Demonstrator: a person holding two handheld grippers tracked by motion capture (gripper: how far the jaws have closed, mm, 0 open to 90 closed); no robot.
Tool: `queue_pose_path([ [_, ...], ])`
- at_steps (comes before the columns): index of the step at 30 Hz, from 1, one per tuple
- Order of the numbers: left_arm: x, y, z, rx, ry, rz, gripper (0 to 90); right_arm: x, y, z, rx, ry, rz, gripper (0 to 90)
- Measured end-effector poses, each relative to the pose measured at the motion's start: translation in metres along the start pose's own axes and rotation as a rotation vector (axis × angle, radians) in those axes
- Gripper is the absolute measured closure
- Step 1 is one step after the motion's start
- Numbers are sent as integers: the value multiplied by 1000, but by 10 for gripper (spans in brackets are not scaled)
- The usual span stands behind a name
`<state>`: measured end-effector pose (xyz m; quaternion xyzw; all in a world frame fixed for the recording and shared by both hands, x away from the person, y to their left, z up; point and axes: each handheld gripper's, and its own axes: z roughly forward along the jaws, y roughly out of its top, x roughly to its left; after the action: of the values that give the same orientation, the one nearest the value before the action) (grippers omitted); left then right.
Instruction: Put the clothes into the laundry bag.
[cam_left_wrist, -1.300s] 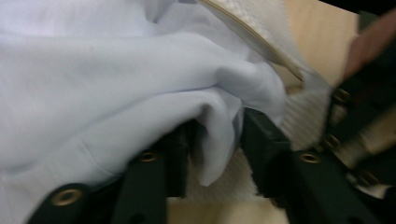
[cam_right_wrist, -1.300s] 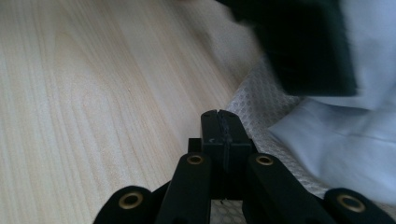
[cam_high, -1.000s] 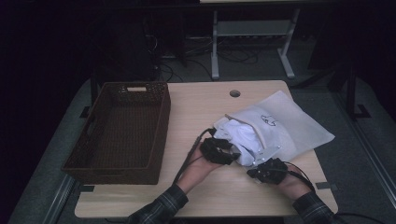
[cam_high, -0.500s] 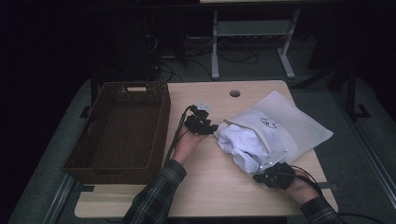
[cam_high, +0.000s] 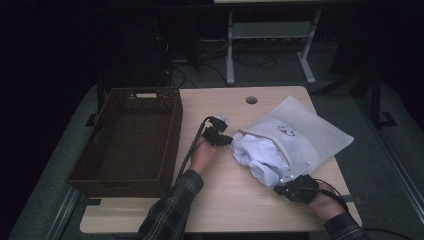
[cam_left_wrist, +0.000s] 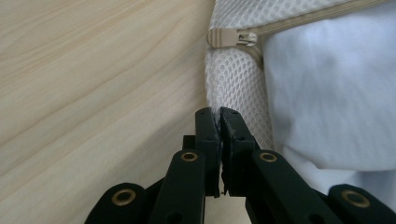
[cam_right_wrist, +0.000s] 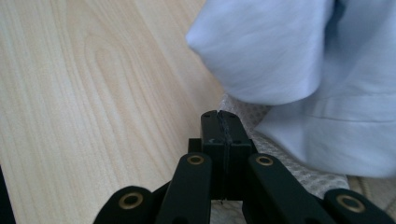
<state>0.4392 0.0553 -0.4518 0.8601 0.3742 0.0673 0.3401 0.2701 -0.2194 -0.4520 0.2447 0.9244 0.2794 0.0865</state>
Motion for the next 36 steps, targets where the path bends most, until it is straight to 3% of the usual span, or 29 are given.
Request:
queue_pose_path([
  [5,-8,-19,-17,-7,36,-21,862,-9,-2,-6,-7,-32,21,896],
  [8,-13,-33,-29,-14,35,-44,862,-16,-4,-9,-7,-59,34,895],
  [11,-20,-46,-39,-12,28,-41,862,-24,-6,-11,-11,-83,59,895],
  [23,-62,-81,-68,-24,-56,42,861,-55,-12,-13,-18,-140,130,894],
  [31,-82,-104,-77,-38,-101,112,863,-73,-12,-9,-57,-135,183,884],
  [33,-83,-106,-78,-51,-102,118,864,-75,-12,-11,-74,-135,205,823],
  [35,-81,-107,-78,-55,-108,129,865,-72,-12,-25,-102,-158,236,675],
  [36,-80,-107,-78,-57,-114,123,865,-72,-12,-25,-102,-158,236,675],
])
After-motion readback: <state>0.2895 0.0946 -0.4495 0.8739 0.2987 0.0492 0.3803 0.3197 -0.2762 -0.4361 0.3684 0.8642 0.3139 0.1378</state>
